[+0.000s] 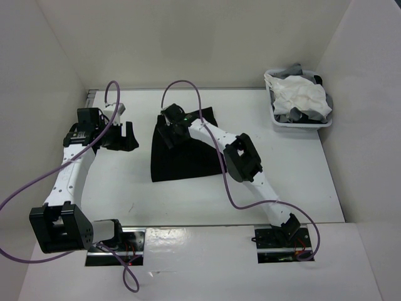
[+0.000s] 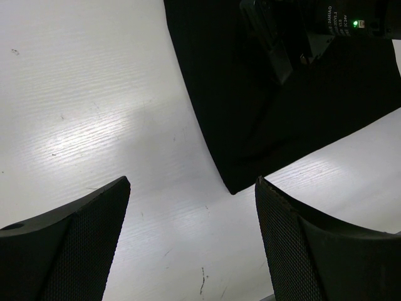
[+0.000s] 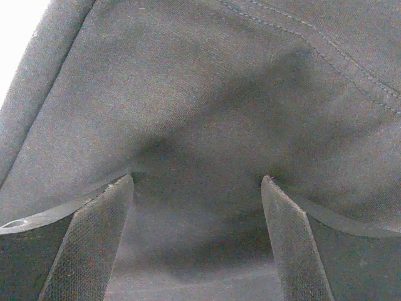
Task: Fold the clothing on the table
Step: Flatten the skirt out
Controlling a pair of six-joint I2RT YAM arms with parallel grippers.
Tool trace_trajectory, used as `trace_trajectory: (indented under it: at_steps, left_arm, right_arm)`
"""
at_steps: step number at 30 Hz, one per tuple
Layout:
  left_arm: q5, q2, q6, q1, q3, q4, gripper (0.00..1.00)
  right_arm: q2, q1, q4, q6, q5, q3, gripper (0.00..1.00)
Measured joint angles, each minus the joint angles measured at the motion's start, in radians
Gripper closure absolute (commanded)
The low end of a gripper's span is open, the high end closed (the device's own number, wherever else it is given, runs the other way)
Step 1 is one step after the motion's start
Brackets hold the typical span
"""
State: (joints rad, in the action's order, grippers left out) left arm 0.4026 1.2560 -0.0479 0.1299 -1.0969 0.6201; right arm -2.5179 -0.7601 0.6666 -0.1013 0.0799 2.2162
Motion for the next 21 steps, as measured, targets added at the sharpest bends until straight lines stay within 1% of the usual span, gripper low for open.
trace_trajectory:
  at_steps: [3,7,12,21]
  left_arm:
    - [0.0,0.0,0.0,0.0,0.0,0.0,0.13]
    - [0.002,0.0,0.0,0.0,0.0,0.0,0.13]
    - [0.004,0.003,-0.001,0.0,0.0,0.0,0.13]
    - [0.008,0.005,-0.001,0.0,0.0,0.0,0.13]
  right_arm:
    - [-0.01,0.006,0.011,-0.021,0.0,0.02,0.13]
    - [-0.047,0.019,0.044,-0.05,0.006,0.093,0.13]
    - [-0.093,0.039,0.075,-0.08,0.052,0.177,0.09]
    - [-0.158,0.056,0.141,-0.116,0.109,0.298,0.07]
